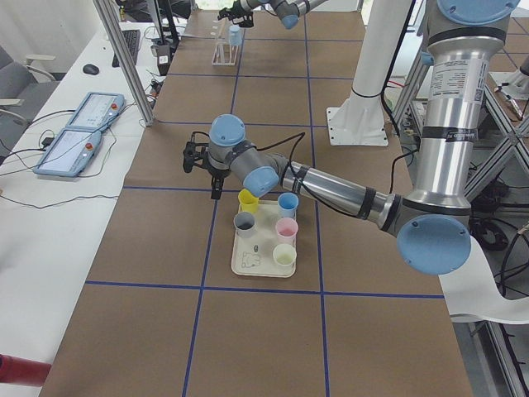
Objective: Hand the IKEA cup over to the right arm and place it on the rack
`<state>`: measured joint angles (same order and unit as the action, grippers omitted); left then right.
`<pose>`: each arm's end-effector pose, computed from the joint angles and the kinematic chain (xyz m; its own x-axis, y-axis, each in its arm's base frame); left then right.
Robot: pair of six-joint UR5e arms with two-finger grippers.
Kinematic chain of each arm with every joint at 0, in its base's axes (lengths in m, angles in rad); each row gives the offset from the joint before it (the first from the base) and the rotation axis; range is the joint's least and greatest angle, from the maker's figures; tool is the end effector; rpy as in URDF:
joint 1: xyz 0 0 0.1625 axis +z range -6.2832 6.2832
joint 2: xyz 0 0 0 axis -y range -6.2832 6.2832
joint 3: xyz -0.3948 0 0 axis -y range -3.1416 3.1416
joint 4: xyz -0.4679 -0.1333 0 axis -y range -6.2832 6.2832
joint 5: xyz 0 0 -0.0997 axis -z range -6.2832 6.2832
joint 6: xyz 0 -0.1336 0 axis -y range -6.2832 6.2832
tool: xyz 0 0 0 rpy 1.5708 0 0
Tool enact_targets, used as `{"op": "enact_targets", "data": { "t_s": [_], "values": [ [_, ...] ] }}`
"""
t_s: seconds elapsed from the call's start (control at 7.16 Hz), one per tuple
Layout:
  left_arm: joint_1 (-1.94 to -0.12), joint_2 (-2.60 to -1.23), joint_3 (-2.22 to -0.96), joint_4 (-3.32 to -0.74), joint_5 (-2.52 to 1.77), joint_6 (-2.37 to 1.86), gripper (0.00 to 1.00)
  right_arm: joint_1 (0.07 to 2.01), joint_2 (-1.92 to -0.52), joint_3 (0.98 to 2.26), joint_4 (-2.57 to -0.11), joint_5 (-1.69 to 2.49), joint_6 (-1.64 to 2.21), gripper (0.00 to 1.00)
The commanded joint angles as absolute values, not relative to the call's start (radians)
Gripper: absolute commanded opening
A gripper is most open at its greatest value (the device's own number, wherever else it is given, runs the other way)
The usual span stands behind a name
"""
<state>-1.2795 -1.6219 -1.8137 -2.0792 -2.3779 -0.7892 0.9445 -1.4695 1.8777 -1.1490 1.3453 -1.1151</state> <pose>0.1381 -0.5889 0.4137 0.5032 0.0178 -0.8640 0.2237 0.9630 0.1502 -0.2387 -0.6083 0.3838 0.0349 -0.6836 -0.7290 0.9700 -0.1523 0.1893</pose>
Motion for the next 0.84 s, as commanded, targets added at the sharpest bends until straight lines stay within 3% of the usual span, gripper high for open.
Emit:
{"op": "enact_targets", "data": {
  "t_s": [0.0,0.14,0.7],
  "values": [
    [-1.287,-1.574,-1.844,-2.085,-2.376,-0.731,1.0,0.945,-1.474,1.942,-1.149,1.504,-0.744,0.87],
    [-1.307,-1.534,-1.844,-2.083,-2.37,-0.633,1.0,0.943,-1.471,1.954,-1.143,1.556,-0.556,0.99],
    [-1.301,-1.387,-1.859,-2.092,-2.209,-0.517,1.0,0.939,-1.456,2.017,-1.14,1.852,0.117,1.0]
  ]
}}
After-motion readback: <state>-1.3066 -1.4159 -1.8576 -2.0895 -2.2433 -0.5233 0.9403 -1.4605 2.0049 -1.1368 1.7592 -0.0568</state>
